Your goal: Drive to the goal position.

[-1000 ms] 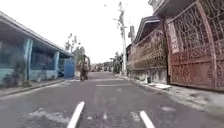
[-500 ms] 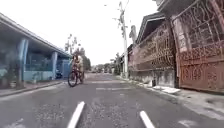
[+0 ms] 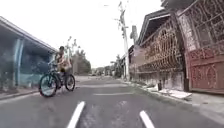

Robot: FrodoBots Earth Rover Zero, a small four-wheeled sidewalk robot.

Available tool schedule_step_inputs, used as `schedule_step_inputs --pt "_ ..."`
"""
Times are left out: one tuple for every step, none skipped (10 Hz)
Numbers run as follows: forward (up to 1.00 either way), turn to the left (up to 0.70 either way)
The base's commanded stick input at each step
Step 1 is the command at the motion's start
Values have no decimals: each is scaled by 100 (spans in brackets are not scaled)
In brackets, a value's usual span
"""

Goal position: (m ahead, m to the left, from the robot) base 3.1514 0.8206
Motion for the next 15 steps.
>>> schedule_step_inputs --pt "85 0" --pt "85 0" --pt "85 0" --pt "85 0" --pt "85 0" --pt "85 0" --pt "85 0" --pt "85 0" --pt "85 0" --pt "85 0" --pt "85 0" --pt "85 0" --pt "85 0" --pt "85 0" --pt "85 0"
